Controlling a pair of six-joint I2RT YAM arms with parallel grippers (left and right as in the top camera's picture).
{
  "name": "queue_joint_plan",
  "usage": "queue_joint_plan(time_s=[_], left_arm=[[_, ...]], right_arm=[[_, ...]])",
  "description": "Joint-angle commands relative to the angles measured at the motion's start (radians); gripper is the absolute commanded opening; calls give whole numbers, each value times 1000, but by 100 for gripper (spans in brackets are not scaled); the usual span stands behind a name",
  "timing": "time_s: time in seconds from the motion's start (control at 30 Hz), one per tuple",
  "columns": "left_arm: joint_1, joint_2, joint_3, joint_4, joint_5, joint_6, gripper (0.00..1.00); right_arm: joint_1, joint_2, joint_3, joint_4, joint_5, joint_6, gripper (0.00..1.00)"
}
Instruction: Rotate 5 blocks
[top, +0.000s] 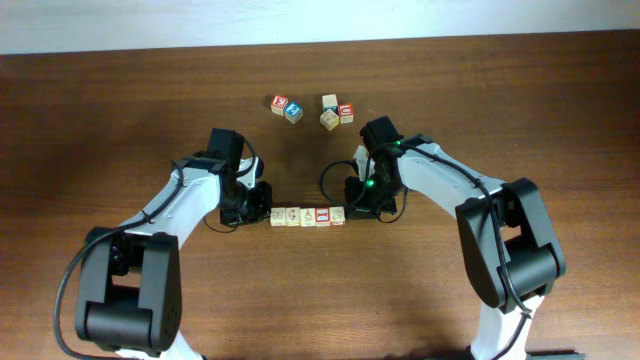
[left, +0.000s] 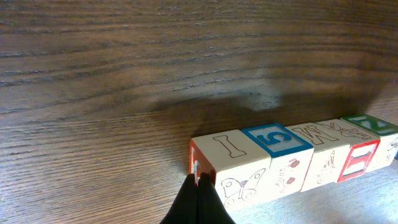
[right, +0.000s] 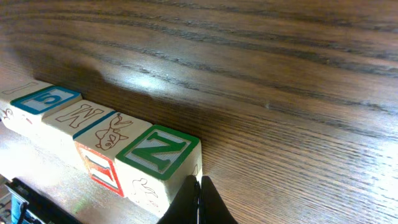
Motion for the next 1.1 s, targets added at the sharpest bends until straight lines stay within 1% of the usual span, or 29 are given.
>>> queue_joint_plan(time_s=[0.0, 0.17, 0.27, 0.43, 0.6, 0.73, 1.07], left_arm=[[-4, 7, 8, 2, 6, 5, 0], [-4, 7, 8, 2, 9, 6, 0], [-4, 7, 8, 2, 9, 6, 0], [-4, 7, 8, 2, 9, 6, 0], [-13, 7, 8, 3, 9, 6, 0], [-37, 7, 8, 10, 8, 5, 0], [-37, 7, 8, 21, 8, 5, 0]], right_arm=[[-3, -4, -6, 12, -63, -44, 5], [-2, -4, -6, 36, -119, -60, 4], [-2, -4, -6, 51, -184, -76, 5], [27, -6, -6, 63, -204, -79, 4], [31, -6, -5, 83, -267, -99, 5], [31, -6, -5, 91, -288, -102, 5], [31, -36, -5, 92, -291, -102, 5]])
